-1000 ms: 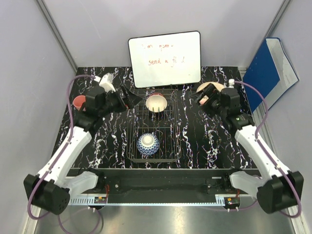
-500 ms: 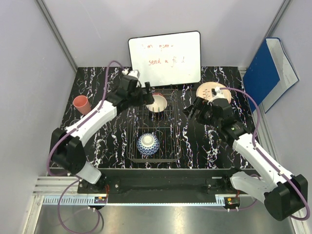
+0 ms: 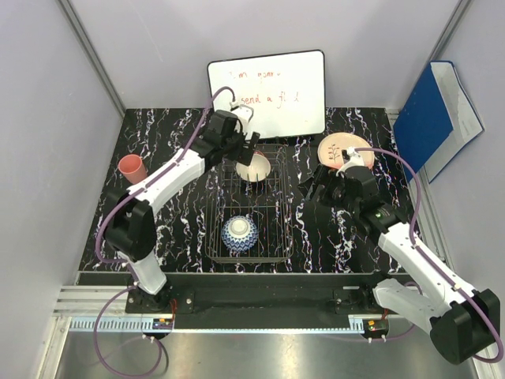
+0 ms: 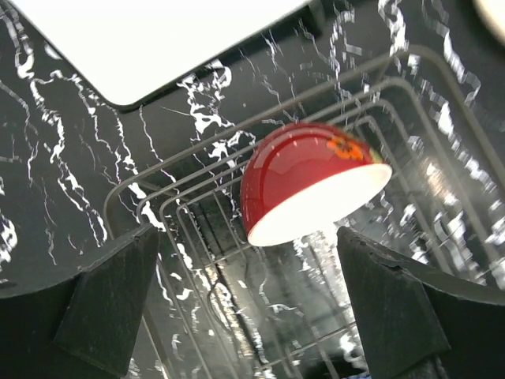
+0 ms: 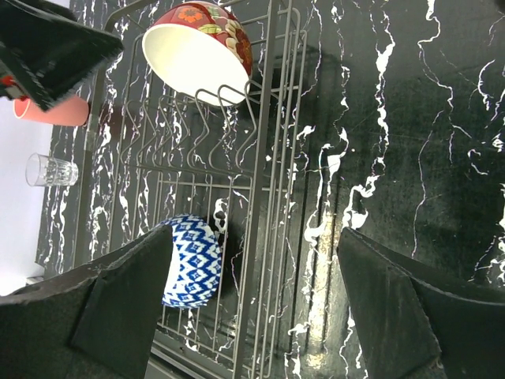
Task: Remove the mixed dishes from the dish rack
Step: Pick up the bowl from the dish rack, then place the bowl at the center of the board, then adjust the bowl in the dish rack.
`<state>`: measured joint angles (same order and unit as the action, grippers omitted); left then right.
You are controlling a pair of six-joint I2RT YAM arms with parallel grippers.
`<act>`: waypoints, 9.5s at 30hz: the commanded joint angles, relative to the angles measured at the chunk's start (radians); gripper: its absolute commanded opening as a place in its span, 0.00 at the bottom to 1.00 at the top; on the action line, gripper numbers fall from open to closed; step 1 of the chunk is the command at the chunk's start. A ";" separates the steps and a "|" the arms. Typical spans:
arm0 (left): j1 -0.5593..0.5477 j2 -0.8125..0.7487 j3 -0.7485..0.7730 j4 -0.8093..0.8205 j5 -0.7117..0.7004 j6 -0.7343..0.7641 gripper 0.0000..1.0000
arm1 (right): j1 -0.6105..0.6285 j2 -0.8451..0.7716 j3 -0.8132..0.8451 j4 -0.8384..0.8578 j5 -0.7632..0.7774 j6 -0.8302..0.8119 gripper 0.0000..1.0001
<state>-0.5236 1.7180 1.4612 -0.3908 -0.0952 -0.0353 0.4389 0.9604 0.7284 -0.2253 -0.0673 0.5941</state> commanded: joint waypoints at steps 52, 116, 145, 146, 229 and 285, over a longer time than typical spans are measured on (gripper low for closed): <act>-0.044 -0.021 -0.053 0.187 -0.100 0.374 0.00 | 0.011 0.038 -0.018 0.052 0.020 -0.011 0.93; -0.279 0.149 0.682 -0.714 0.129 -0.495 0.00 | 0.083 0.293 0.467 -0.390 0.145 -0.043 0.60; -0.220 -0.147 0.492 -0.560 -0.261 -0.494 0.99 | -0.132 0.317 0.577 -0.487 0.285 -0.017 0.00; -0.220 -0.170 0.458 -0.522 -0.271 -0.494 0.99 | -0.167 0.357 0.585 -0.479 0.278 -0.004 0.00; -0.398 -0.239 -0.318 -0.480 -0.215 -0.744 0.99 | 0.135 0.153 0.253 -0.258 0.202 0.079 0.89; -0.429 0.098 -0.473 -0.263 -0.017 -0.753 0.73 | 0.135 0.100 0.137 -0.221 0.167 0.090 0.88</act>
<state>-0.9443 1.6814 1.1023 -0.5552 -0.2565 -0.7570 0.5644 1.0618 0.8635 -0.4816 0.1104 0.6868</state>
